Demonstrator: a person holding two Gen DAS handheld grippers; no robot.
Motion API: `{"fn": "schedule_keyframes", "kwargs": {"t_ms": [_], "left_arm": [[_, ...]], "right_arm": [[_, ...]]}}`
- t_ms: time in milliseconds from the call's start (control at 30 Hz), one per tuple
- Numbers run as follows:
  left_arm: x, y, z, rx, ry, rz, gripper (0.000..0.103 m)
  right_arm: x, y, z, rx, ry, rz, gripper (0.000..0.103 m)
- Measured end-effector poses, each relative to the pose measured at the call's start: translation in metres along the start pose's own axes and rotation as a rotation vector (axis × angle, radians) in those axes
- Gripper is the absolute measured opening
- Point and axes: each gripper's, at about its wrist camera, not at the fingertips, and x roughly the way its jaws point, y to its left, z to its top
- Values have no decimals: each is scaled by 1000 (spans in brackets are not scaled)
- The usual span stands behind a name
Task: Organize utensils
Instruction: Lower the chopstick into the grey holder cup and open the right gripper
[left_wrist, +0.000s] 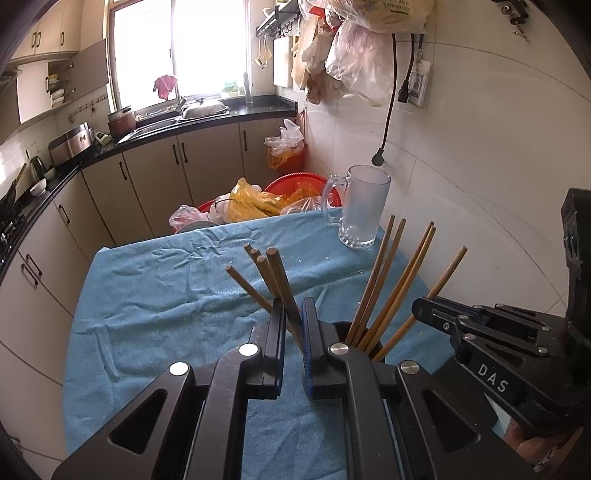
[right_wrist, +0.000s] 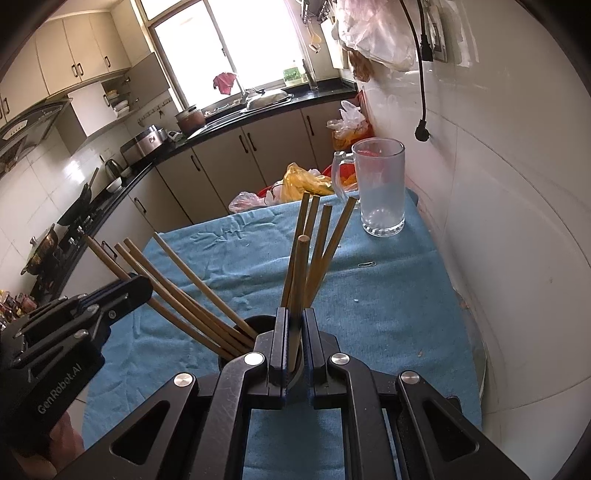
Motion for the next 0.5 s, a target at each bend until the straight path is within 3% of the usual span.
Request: {"fn": "schedule_keyframes", "kwargs": {"t_ms": [500], "left_arm": [[8,7,2,-24,8,39,11]], "right_arm": [[-5,0,6,12,-18,2,8]]}}
